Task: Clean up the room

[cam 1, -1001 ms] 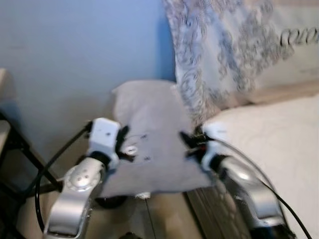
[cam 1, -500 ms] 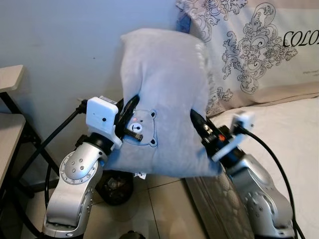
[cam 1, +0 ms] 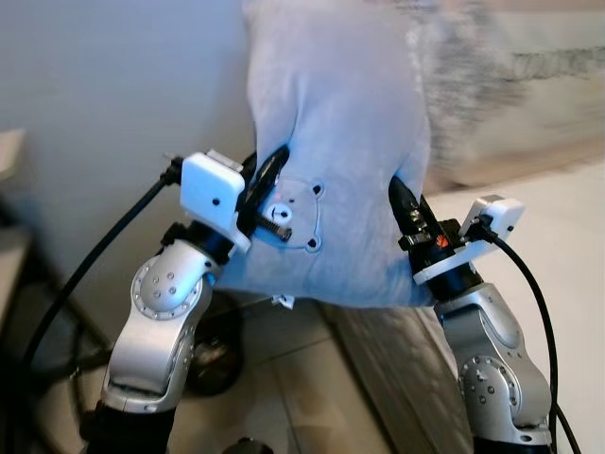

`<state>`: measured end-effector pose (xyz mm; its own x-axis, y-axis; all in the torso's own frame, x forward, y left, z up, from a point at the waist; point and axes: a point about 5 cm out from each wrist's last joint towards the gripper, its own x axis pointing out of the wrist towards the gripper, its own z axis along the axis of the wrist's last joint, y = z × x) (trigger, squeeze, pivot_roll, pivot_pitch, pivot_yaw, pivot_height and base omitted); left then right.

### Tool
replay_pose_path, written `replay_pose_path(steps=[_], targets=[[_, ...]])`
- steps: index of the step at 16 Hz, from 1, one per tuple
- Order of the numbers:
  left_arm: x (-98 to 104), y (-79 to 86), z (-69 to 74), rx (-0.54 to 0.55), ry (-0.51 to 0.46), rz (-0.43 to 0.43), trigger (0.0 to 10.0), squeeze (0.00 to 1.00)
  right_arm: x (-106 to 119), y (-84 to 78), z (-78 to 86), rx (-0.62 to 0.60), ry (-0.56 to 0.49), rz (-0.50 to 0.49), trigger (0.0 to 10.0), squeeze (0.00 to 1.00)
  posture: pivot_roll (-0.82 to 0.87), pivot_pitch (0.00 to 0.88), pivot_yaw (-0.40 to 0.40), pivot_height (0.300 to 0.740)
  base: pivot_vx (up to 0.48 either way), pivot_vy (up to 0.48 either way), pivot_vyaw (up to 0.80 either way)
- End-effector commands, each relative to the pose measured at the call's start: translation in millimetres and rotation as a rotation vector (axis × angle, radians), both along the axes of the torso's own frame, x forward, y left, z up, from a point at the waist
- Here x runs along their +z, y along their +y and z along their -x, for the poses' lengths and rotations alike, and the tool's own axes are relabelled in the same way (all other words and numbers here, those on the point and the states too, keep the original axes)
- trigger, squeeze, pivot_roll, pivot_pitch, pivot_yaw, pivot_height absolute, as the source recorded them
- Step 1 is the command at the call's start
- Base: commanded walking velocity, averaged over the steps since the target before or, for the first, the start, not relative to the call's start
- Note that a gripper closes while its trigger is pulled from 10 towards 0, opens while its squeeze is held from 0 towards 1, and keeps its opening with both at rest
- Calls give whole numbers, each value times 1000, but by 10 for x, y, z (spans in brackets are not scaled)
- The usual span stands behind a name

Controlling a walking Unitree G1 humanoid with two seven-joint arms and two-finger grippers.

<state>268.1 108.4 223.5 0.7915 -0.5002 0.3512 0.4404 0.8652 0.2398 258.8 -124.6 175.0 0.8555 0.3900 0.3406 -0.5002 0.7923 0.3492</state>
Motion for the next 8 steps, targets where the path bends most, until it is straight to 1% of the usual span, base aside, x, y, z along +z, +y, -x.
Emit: replay_pose_path(steps=[1,3,5,6,7,8], targets=[[-5,-119,0,-62,-8,-23,10000,0,97,63,-3,21,-47,-9,10000,0,-62,0,40,740,0,0,-800],[-29,-137,-25,-68,-4,-31,10000,0,92,55,-5,1,-51,-3,10000,0,-69,0,47,740,0,0,-800],[-127,-91,-99,-20,55,-20,10000,0,52,30,-17,-35,-35,15,10000,0,-75,0,51,740,0,0,-800],[-221,-25,-142,26,122,-16,10000,0,-17,-10,-47,-85,17,46,10000,0,-79,0,53,740,0,0,-800],[-302,28,-169,63,167,-24,10000,0,-66,-50,-69,-136,39,79,10000,0,-82,0,53,740,0,0,-800],[-439,106,-198,104,239,-46,10000,0,-152,-103,-92,-189,99,91,10000,0,-83,0,52,740,0,0,-800]])
